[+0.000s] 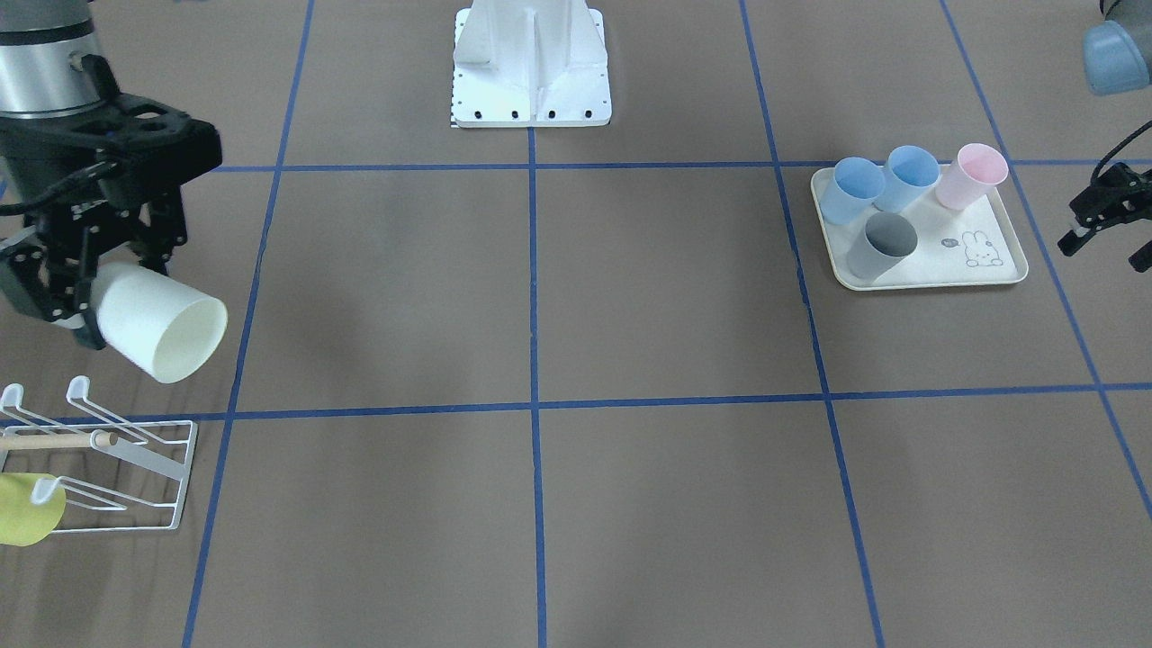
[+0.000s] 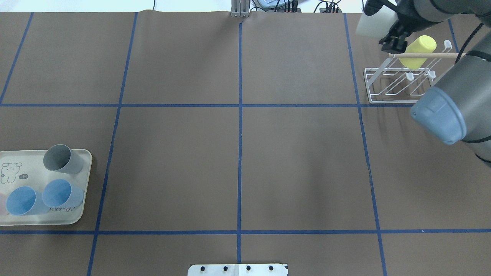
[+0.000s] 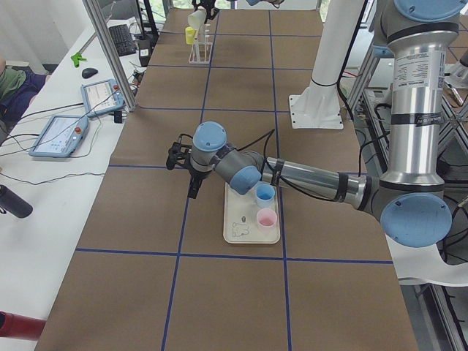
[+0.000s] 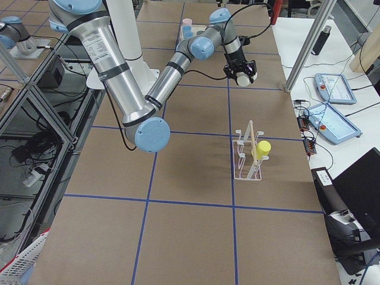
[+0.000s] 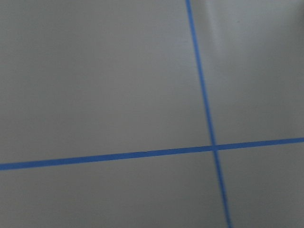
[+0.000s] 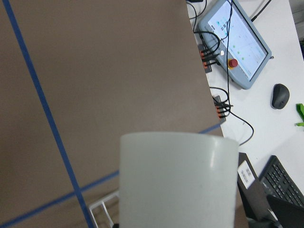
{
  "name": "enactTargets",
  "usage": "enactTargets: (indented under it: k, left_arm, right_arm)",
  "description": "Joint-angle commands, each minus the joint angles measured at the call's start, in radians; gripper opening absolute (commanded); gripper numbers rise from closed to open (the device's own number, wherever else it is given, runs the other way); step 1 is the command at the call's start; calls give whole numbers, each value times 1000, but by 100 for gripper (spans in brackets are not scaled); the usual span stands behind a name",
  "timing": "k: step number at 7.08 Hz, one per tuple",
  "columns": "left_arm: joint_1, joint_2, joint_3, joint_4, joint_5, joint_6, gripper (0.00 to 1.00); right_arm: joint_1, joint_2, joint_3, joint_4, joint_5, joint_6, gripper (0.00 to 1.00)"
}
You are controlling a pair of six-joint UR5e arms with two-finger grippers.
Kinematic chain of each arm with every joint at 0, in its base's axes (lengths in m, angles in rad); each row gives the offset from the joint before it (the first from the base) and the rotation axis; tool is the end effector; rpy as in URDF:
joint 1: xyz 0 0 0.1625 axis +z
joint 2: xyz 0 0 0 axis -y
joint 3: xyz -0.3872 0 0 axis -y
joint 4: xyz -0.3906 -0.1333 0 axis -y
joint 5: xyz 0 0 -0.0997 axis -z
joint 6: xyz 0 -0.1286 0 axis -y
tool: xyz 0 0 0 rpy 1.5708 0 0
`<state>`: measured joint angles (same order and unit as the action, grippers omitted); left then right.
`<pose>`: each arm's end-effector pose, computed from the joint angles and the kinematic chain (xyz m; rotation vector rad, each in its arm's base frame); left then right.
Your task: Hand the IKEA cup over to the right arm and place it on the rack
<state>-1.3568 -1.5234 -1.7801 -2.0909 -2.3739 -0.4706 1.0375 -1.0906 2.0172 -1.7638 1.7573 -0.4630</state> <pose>0.0665 -0.4981 0.4928 0.3470 0.9394 0.0389 -0.1966 -0.5483 0.2207 0.7588 -0.2132 -1.0153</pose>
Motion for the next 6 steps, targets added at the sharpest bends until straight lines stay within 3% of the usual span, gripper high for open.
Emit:
enactTargets:
  k: [1, 3, 4, 6]
  left_arm:
    - [-8, 11, 5, -1, -2, 26, 100]
    - [-8, 12, 5, -1, -2, 24, 100]
    - [-8, 12, 5, -1, -2, 23, 100]
    - [-8, 12, 7, -3, -2, 18, 100]
  right_arm:
    - [140, -43, -82, -13, -9, -347, 4]
    - [197, -31, -208, -2, -114, -630, 6]
    - [200, -31, -248, 9, -130, -670, 8]
    - [211, -9, -451, 216, -177, -846, 18]
